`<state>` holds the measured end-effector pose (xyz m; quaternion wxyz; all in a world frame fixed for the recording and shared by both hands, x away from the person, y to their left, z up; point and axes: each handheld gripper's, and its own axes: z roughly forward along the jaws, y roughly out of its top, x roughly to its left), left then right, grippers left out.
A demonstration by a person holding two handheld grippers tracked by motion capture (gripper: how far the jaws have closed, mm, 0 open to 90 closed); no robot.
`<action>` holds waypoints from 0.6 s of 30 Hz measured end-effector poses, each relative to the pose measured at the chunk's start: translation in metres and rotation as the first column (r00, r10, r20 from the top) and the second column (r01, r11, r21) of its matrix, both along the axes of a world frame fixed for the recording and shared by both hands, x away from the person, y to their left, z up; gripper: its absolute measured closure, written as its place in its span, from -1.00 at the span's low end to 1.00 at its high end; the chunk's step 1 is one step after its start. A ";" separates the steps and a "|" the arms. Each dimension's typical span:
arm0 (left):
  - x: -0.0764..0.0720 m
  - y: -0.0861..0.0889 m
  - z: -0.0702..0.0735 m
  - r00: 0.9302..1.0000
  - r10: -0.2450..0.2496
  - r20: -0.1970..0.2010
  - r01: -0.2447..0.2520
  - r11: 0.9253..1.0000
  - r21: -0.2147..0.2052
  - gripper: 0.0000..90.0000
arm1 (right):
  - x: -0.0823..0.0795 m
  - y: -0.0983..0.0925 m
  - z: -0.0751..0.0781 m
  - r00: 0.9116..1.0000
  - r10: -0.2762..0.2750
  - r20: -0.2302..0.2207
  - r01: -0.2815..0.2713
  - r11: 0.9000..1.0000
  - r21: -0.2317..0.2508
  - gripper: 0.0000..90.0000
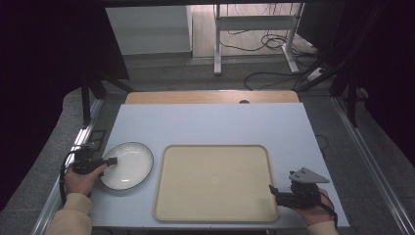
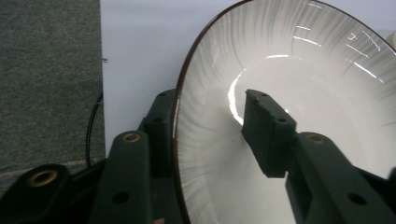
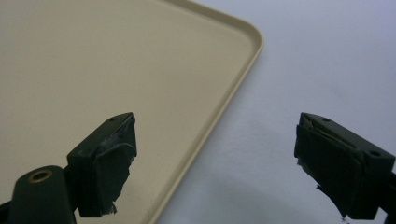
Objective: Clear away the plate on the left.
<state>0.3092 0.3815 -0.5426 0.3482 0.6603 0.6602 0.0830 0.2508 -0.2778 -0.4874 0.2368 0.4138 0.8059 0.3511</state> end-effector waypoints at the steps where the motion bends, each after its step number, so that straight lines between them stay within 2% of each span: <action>1: 0.000 0.001 0.000 1.000 0.004 -0.001 -0.004 1.000 -0.005 0.33 | 0.000 0.000 0.000 1.000 0.000 0.000 0.000 1.000 0.000 -0.70; 7: 0.001 0.006 0.000 1.000 0.015 -0.015 -0.015 0.999 -0.041 0.50 | -0.001 0.000 0.001 1.000 -0.001 0.004 0.001 1.000 0.001 -0.70; 10: 0.000 0.009 0.001 1.000 0.002 -0.015 -0.003 0.998 -0.070 0.57 | -0.001 0.000 0.001 1.000 -0.001 0.004 0.001 1.000 0.000 -0.70; 11: -0.002 0.010 0.005 1.000 -0.007 -0.003 0.006 0.998 -0.070 0.65 | 0.000 0.000 0.001 1.000 -0.002 0.004 0.002 1.000 -0.001 -0.70; 13: -0.002 0.009 0.009 1.000 -0.014 0.006 0.014 0.998 -0.056 0.68 | 0.000 0.000 0.000 1.000 -0.002 0.003 0.002 1.000 -0.001 -0.70; 18: -0.005 0.008 0.014 1.000 -0.016 0.018 0.017 0.998 -0.054 0.74 | 0.000 0.000 0.001 1.000 0.000 0.005 0.000 1.000 0.000 -0.70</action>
